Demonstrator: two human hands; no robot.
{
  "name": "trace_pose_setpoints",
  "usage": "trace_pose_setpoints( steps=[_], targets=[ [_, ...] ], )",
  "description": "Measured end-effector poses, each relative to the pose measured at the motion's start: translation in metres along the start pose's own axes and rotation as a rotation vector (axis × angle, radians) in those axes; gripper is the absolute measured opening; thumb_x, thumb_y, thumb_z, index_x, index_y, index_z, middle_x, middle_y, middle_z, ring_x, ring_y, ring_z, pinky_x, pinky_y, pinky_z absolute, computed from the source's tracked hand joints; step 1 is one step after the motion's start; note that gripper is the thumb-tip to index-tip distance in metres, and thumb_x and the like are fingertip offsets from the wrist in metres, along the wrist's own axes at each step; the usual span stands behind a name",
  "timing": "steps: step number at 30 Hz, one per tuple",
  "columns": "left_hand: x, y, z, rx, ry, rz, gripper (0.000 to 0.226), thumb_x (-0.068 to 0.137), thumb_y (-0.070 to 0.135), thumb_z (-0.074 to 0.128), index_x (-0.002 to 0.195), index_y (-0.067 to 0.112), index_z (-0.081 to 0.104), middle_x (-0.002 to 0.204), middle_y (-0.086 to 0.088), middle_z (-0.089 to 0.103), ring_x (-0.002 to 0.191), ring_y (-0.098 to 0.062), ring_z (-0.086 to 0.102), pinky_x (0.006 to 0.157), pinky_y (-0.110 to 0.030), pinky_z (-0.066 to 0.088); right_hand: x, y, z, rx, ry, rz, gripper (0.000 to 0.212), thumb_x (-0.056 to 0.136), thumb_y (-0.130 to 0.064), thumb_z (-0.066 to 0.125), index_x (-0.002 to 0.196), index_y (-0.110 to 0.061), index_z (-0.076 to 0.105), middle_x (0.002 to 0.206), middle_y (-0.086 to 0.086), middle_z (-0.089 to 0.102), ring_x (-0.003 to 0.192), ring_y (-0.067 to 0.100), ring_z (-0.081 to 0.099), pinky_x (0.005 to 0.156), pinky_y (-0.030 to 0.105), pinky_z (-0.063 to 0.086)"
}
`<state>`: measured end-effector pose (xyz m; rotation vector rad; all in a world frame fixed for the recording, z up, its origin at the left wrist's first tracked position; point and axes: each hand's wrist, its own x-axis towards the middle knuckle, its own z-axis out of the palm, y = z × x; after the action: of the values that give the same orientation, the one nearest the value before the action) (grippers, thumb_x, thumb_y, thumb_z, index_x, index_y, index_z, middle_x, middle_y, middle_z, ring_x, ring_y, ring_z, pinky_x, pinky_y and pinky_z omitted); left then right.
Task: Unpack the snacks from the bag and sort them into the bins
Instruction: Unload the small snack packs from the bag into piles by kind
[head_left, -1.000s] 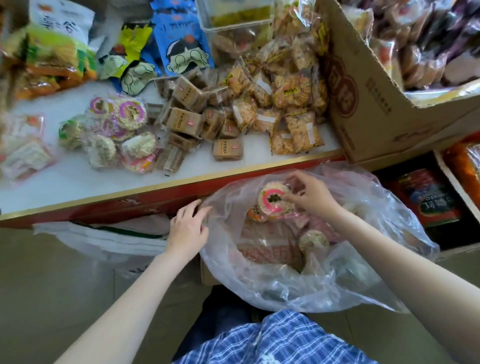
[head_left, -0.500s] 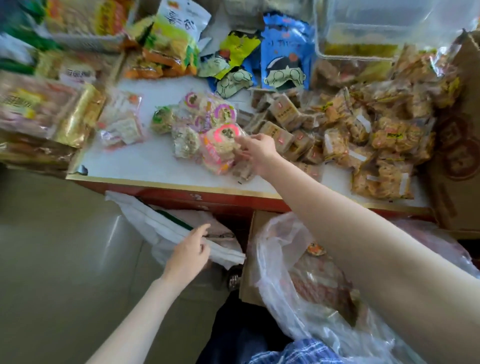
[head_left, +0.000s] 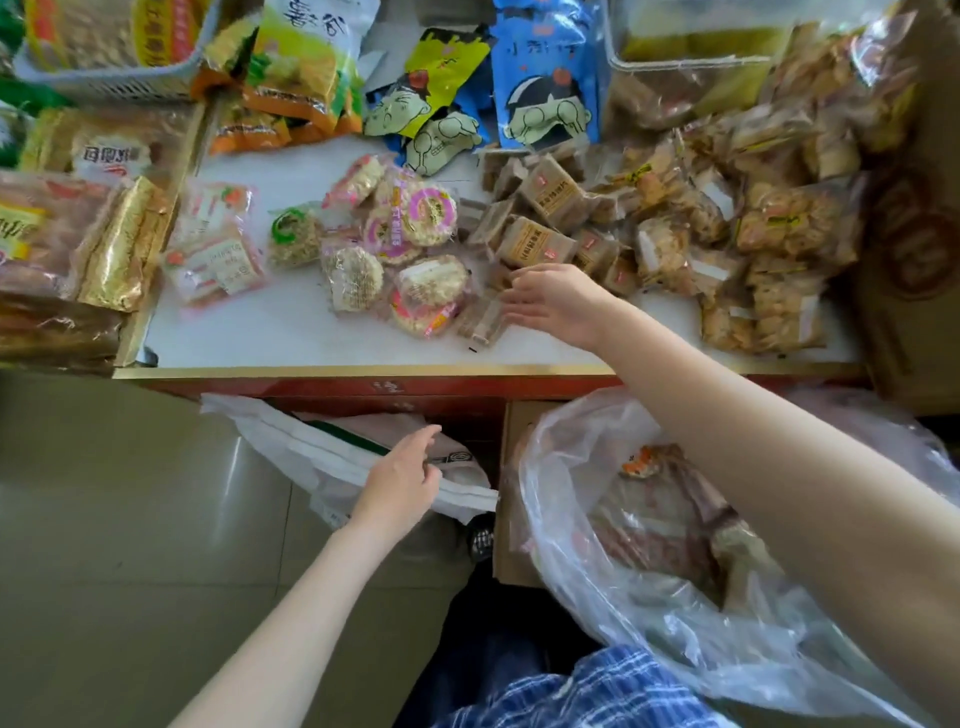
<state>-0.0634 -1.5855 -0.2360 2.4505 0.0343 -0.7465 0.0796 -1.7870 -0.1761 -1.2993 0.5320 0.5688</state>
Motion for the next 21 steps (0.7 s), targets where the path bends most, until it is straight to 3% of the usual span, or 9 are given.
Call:
trace_pose_setpoints(
  steps=[4,9,11,13,15,17,21],
  targets=[
    [0.003,0.028,0.017,-0.002,0.005,0.099,0.050,0.095,0.009,0.045,0.143,0.021,0.036,0.142,0.002,0.042,0.125,-0.015,0.044,0.101,-0.025,0.034,-0.047,0.019,-0.077,-0.038,-0.013,-0.029,0.019,0.095,-0.002,0.046,0.113,-0.003,0.052,0.107,0.020,0.062,0.094,0.030,0.063,0.089,0.036,0.053],
    [0.010,0.062,0.054,0.112,-0.099,0.286,0.048,0.092,0.017,0.051,0.138,0.031,0.043,0.152,0.000,0.026,0.140,-0.023,0.018,0.112,-0.037,0.021,-0.125,0.083,-0.168,-0.207,0.109,0.057,0.017,0.093,-0.005,0.052,0.108,-0.009,0.059,0.101,0.014,0.067,0.091,0.025,0.063,0.088,0.036,0.051],
    [0.010,0.072,0.067,0.217,-0.184,0.307,0.049,0.093,0.022,0.050,0.138,0.038,0.040,0.156,0.003,0.014,0.143,-0.022,0.007,0.114,-0.042,0.018,-0.139,0.129,-0.198,-0.513,0.179,0.111,0.021,0.092,-0.008,0.056,0.113,-0.010,0.060,0.110,0.013,0.064,0.100,0.026,0.059,0.088,0.032,0.047],
    [0.011,0.079,0.078,0.319,-0.252,0.296,0.052,0.094,0.024,0.048,0.141,0.040,0.033,0.158,0.005,0.002,0.144,-0.023,-0.003,0.114,-0.045,0.015,-0.143,0.173,-0.226,-0.981,0.244,0.161,0.041,0.091,-0.017,0.059,0.130,-0.006,0.051,0.127,0.012,0.056,0.114,0.029,0.053,0.094,0.030,0.037],
    [0.012,0.086,0.084,0.364,-0.289,0.263,0.056,0.094,0.024,0.048,0.143,0.040,0.027,0.158,0.004,-0.004,0.144,-0.026,-0.007,0.115,-0.046,0.015,-0.144,0.207,-0.249,-1.222,0.243,0.238,0.071,0.089,-0.025,0.061,0.147,-0.012,0.024,0.149,0.016,0.031,0.132,0.034,0.038,0.104,0.034,0.031],
    [0.012,0.092,0.086,0.364,-0.303,0.230,0.057,0.094,0.023,0.048,0.144,0.039,0.026,0.158,0.005,-0.007,0.144,-0.026,-0.007,0.114,-0.046,0.018,-0.141,0.234,-0.261,-1.220,0.190,0.302,0.089,0.085,-0.024,0.065,0.151,-0.022,0.006,0.156,0.018,0.005,0.141,0.038,0.021,0.110,0.040,0.029],
    [0.011,0.100,0.090,0.370,-0.291,0.209,0.060,0.094,0.020,0.049,0.147,0.034,0.024,0.158,0.002,-0.005,0.144,-0.029,0.001,0.113,-0.041,0.021,-0.131,0.252,-0.258,-1.172,0.221,0.283,0.088,0.083,-0.015,0.068,0.149,-0.034,0.013,0.153,0.025,-0.009,0.136,0.049,0.021,0.106,0.044,0.034]
  ],
)
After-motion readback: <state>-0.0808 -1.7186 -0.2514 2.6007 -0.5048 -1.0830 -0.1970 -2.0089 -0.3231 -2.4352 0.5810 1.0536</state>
